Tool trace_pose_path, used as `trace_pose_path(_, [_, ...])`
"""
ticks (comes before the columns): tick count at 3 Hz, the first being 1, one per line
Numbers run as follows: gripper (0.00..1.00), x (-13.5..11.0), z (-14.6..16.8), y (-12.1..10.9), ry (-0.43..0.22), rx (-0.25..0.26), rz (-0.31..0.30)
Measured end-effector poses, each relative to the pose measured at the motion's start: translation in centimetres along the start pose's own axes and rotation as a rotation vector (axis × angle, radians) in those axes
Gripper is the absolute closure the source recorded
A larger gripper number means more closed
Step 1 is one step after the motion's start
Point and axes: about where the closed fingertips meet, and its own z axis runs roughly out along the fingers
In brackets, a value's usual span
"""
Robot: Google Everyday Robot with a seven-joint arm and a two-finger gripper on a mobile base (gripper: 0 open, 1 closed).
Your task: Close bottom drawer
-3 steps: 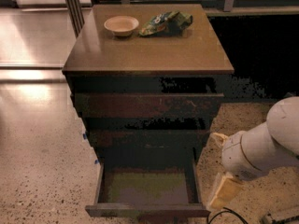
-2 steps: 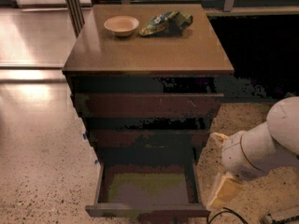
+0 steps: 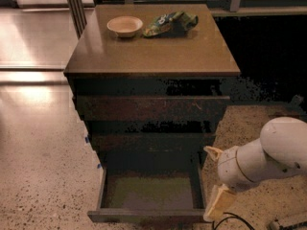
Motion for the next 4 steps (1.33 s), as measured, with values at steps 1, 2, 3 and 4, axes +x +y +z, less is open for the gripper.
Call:
trace_pose_path(1, [0.00,0.6,3.2,-0.2,-0.051,-0.034,-0.026])
trace_pose_path(2, [0.00,1.8,8.0,0.0,-0.033,-0.054,-0.029])
trace_pose_path(3, [0.00,3.5,12.3,0.2,0.042,-0.038,-0.021])
trace_pose_path(4, [0.00,5.2,16.3,0.1,0.107,-0.025,0.046])
